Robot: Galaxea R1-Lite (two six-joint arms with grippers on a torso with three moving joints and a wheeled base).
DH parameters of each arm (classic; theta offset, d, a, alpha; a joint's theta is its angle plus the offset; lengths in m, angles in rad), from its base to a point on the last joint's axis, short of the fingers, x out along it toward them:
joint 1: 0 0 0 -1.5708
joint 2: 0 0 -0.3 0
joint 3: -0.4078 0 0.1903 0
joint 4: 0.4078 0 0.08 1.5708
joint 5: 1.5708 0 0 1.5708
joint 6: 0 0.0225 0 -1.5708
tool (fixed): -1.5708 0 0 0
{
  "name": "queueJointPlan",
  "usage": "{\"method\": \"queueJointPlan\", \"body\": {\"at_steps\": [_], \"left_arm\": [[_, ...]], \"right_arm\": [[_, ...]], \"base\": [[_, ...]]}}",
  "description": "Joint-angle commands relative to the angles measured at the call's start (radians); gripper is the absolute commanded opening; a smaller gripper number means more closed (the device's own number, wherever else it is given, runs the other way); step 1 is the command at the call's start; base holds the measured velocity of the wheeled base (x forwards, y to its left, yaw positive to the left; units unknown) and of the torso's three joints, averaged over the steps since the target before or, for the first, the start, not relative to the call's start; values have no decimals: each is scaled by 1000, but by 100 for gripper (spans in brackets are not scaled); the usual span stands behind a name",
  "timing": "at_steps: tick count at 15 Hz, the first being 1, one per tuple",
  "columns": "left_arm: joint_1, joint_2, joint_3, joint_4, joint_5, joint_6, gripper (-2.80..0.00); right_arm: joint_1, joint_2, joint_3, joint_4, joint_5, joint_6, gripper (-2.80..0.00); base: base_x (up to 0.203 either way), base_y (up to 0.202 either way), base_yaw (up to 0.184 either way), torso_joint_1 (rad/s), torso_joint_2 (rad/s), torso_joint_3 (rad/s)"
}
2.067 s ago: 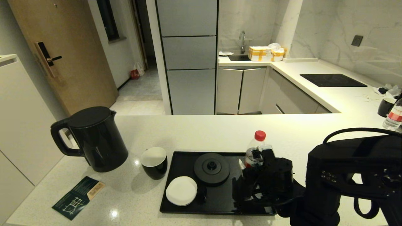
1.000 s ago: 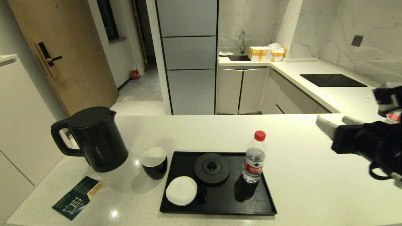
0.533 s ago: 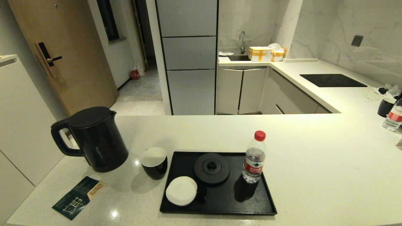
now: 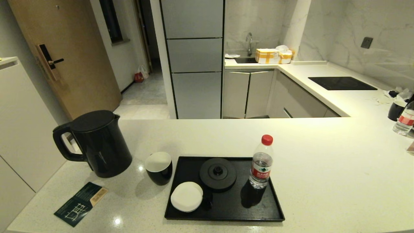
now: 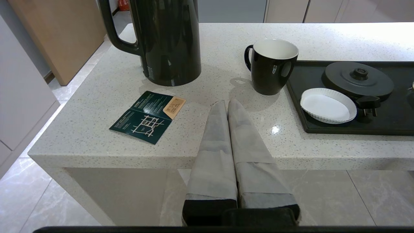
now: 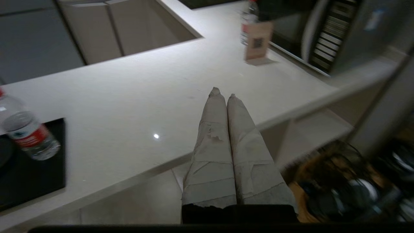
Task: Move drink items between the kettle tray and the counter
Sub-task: Return the kettle to its original position
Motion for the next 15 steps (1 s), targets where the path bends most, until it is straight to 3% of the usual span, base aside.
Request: {"method": "queueJointPlan", "body": {"at_steps": [1,5,7,11,15], "left_arm": [[0,1,0,0,0,-1,-280],[0,0,0,0,0,0,-280],[0,0,0,0,0,0,-280],[0,1,6,-26,-1,0,-280],[0,1,6,-26,-1,0,-280]], "right_arm": [[-4,-143,197,-266,132,-1,-280],[-6,-160,634,-856,310,20,-280],[-7,-165,717,-1021,389,23,-280],[-7,-165,740,-1013,415,16,-280],[-8,-165,1020,-847,450,26,-280]], "base": [[0,0,0,0,0,0],[0,0,0,0,0,0],[0,0,0,0,0,0],[0,0,0,0,0,0],[0,0,0,0,0,0]]}}
